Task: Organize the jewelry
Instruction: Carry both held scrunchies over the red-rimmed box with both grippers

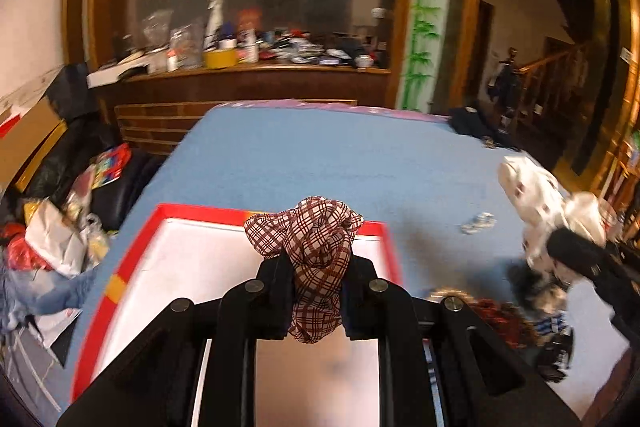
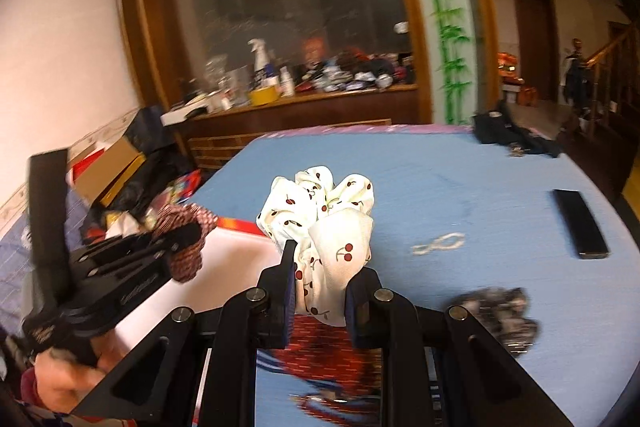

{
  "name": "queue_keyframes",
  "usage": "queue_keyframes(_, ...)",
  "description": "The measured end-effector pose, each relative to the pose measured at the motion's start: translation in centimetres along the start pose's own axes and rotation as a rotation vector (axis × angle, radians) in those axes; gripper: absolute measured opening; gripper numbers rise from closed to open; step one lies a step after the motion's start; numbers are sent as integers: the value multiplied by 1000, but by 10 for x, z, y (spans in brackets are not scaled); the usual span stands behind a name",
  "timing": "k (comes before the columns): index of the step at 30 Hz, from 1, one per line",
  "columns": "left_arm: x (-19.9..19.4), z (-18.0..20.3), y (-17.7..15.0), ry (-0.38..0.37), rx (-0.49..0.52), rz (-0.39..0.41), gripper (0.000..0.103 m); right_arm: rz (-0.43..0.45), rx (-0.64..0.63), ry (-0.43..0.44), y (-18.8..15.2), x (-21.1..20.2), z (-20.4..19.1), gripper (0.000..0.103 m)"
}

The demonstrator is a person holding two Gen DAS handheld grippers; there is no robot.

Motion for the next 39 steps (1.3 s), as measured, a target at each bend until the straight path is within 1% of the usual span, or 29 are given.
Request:
queue_keyframes(3,8,-34,2,47,-32,-20,16,-23,-17,35,-1,14,-27,22)
queue_keyframes(5,13,-51,3,65,-55,-35,16,-47,-26,67,-2,26,-47,22)
queue_keyframes(8,20,-79,2,89,-97,-59,16,-77,-51,92,-2,43,-71,22)
queue_keyframes(13,31,-103,3,105,-142,-87,16,-118,-57,115,-1,69,-93,22)
queue_keyframes(19,48,-109,-3,105,-155,-136,16,-159,-73,94,1,102,-103,22)
queue_keyframes(24,52,-106,-6,104,-147,-151,16,-205,-54,90,-3,129,-101,22)
queue_keyframes(33,65,-101,-13,110,-134,-200,16,-264,-40,63,-11,162,-97,24)
queue_keyframes(36,68,-101,-16,124,-131,-220,16,-301,-22,65,-14,172,-95,25)
queue_keyframes(39,70,-101,-20,140,-126,-240,16,-308,-9,60,-12,175,-92,26)
Point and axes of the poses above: each gripper's, at about its wrist camera, not at the fingertips, and x roughly the way its jaws point, z to its right, y to its top, the point moved 6 cm from there along x, roughly the way its jaws point, and after that the axes turned 4 degrees about -z, right-handed, at the moved point
